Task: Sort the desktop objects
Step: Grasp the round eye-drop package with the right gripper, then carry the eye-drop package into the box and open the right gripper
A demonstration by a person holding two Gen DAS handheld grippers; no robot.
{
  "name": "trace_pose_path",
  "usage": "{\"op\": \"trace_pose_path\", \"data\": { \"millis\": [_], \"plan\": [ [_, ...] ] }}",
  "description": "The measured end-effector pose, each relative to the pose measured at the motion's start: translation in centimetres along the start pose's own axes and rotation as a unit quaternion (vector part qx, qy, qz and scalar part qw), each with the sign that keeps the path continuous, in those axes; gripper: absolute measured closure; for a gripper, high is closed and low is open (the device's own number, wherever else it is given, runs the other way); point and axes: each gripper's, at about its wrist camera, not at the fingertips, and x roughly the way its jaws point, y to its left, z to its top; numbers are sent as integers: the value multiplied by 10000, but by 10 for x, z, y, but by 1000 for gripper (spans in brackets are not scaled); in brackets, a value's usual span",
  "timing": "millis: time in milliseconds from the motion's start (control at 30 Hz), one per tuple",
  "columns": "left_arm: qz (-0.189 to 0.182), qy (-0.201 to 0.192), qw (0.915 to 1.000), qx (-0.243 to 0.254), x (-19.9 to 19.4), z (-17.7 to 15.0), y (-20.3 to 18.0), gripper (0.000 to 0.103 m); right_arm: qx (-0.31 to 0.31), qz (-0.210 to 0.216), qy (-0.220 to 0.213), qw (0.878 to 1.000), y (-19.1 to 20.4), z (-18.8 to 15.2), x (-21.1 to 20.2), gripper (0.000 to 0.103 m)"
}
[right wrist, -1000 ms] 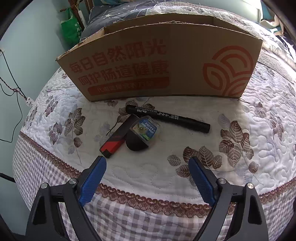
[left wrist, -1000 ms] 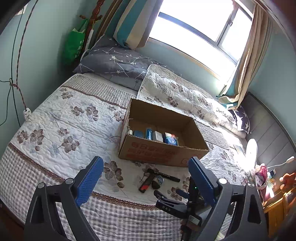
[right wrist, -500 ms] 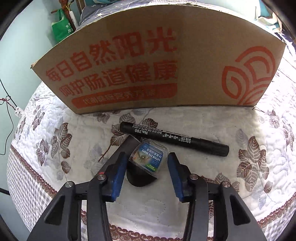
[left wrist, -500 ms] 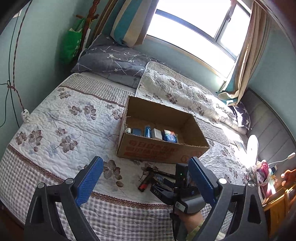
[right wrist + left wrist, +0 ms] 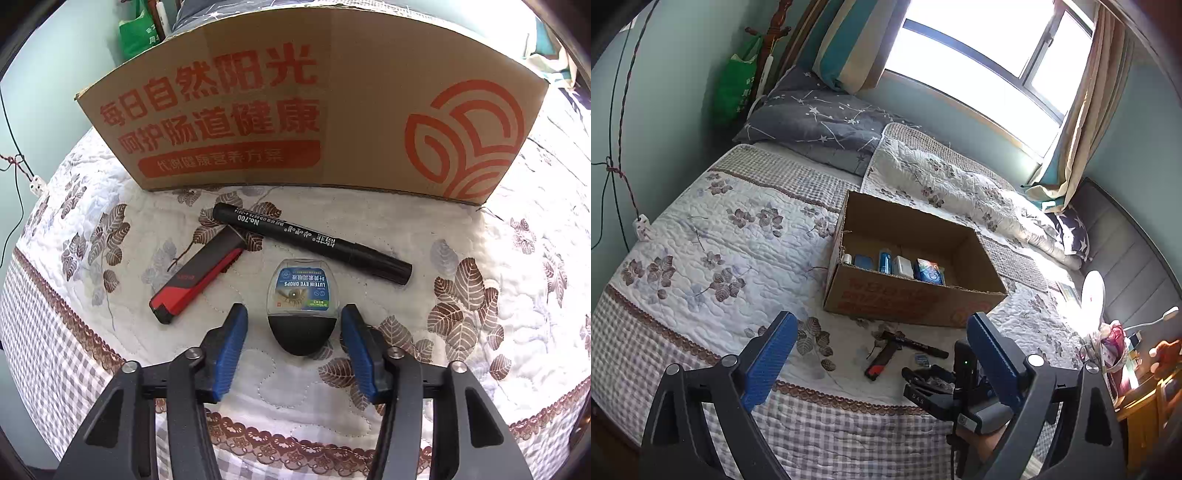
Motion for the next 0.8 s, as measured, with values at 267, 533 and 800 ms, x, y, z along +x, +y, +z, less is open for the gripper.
{"op": "trace_pose_path", "data": {
  "millis": [267,533,800],
  "plan": [
    [-1,70,10000,-14,3,-1,3,0,29,-220,-8,9998,-3,6,8,63],
    [-153,62,9998,-59,-3,-1,3,0,-599,24,-626,9962,-18,-10,-74,63],
    [-175,0,9998,-137,-2,4,1,0,-353,239,-1980,9793,-12,109,-178,63]
  ]
}}
